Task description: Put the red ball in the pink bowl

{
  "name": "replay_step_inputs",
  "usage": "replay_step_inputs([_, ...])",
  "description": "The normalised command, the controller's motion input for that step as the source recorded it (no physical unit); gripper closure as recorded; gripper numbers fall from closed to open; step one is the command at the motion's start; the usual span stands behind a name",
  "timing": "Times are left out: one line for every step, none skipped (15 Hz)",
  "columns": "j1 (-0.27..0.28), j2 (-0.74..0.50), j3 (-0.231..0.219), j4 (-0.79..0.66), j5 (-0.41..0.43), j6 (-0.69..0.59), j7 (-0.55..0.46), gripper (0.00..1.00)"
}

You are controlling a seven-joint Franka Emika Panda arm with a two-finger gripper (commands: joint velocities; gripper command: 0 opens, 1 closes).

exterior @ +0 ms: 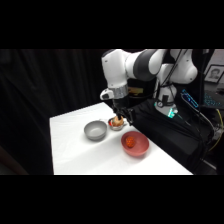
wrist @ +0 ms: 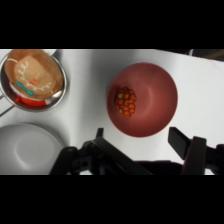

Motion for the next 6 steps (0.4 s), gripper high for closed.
replay_step_inputs([-0.012, -0.23, -0.076, 0.18, 0.013, -0.33, -0.16, 0.0])
replay_step_inputs([-0.016, -0.2, -0.076, 0.2, -0.027, -0.3, -0.12, 0.0])
replay_step_inputs([-0.02, -0.16, -0.076, 0.22, -0.037, -0.29, -0.11, 0.0])
replay_step_inputs([-0.029, -0.12, -0.078, 0.26, -0.056, -0.29, -0.1, 0.0])
replay_step_inputs([-0.034, -0.1, -0.074, 0.26, -0.063, -0.26, -0.1, 0.0])
replay_step_inputs([-0.037, -0.09, -0.069, 0.24, -0.077, -0.23, -0.14, 0.0])
